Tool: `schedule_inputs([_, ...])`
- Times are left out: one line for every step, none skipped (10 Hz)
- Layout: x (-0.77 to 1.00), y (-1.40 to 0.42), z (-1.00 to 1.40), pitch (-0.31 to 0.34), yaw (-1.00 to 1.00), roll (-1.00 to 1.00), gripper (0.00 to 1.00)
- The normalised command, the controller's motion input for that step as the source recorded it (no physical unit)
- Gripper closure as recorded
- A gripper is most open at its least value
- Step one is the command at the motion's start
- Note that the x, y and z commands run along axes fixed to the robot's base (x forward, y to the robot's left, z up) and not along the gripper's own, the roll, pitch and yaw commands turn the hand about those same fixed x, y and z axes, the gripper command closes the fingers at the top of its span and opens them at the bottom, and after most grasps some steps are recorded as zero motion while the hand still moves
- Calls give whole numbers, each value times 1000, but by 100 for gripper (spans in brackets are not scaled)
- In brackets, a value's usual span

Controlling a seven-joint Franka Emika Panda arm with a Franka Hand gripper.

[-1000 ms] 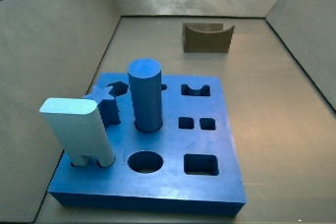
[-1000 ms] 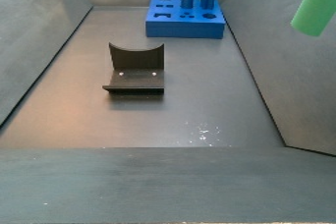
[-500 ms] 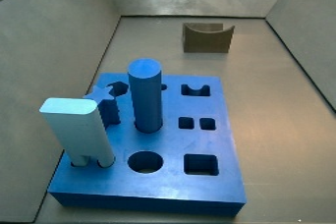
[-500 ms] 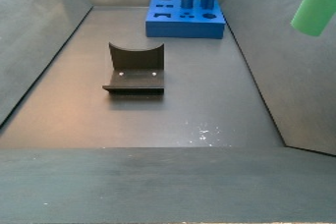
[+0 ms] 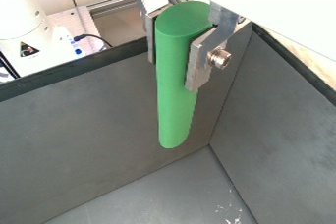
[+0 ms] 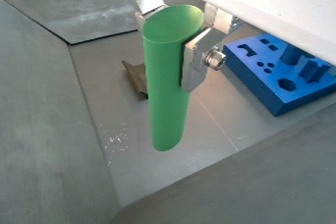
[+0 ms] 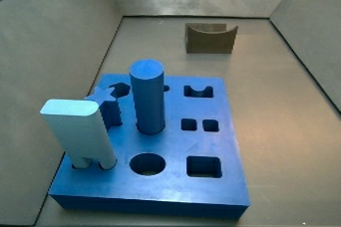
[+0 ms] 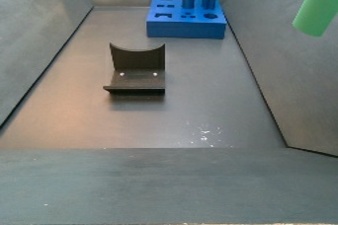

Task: Pick up the oval object. Move up. Move to above the board. Insert the oval object.
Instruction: Move to above the board.

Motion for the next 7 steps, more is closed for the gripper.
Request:
schedule_inputs([-264,11,22,57,-9,43,100])
schedule_inputs([-264,12,22,57,-9,43,100])
schedule_inputs([-264,11,22,57,-9,43,100])
schedule_inputs([-264,11,22,57,-9,43,100])
schedule_inputs([-264,11,21,57,-9,43,100])
schedule_inputs([-264,11,22,57,-9,43,100])
schedule_inputs([-264,11,21,57,-9,43,100])
